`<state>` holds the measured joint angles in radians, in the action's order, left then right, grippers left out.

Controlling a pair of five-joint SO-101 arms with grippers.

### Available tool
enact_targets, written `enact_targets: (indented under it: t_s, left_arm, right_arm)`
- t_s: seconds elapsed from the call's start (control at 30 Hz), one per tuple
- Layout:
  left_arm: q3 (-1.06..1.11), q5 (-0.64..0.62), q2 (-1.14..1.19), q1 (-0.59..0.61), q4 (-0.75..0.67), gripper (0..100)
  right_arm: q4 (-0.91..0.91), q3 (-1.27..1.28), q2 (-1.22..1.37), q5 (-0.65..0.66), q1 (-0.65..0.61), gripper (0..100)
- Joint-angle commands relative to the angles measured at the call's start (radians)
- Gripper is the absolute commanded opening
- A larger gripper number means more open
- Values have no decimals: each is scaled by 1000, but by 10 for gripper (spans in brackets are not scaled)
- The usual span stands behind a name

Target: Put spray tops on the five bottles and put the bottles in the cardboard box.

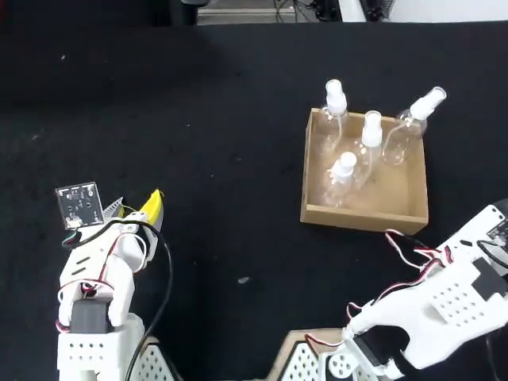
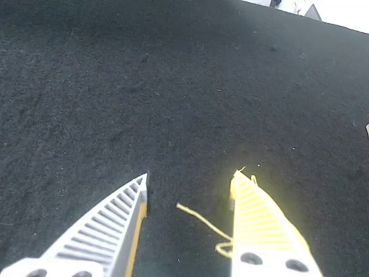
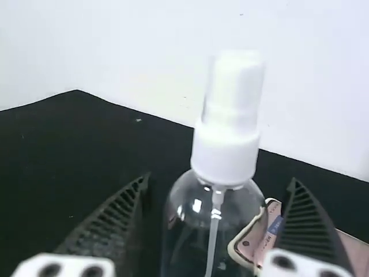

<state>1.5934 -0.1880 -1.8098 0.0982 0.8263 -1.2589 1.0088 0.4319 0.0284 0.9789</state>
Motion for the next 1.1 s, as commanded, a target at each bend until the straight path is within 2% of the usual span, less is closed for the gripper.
enact_targets:
  t_s: [0.0,0.27,0.43,0.5,0.77,0.93,1.07]
  left_arm:
    - [-13,-2,-12,-4,-29,213]
    - [-13,-2,-12,-4,-29,213]
    - [-13,-2,-12,-4,-29,213]
    - [-13,-2,-12,-4,-29,213]
    - [-13,-2,-12,-4,-29,213]
    - [-13,-2,-12,-4,-29,213]
    - [-13,-2,-12,-4,-29,213]
  right_arm:
    - [-29,-38,-62,11,-23,304]
    - [-28,-39,-51,11,-23,281]
    - [-37,-39,-15,12,-14,69]
    - [-38,-39,-10,14,-5,25]
    - [-64,18,-58,12,9,15]
    - [-71,156,-285,12,-20,14]
    - [29,260,-530,12,-60,17]
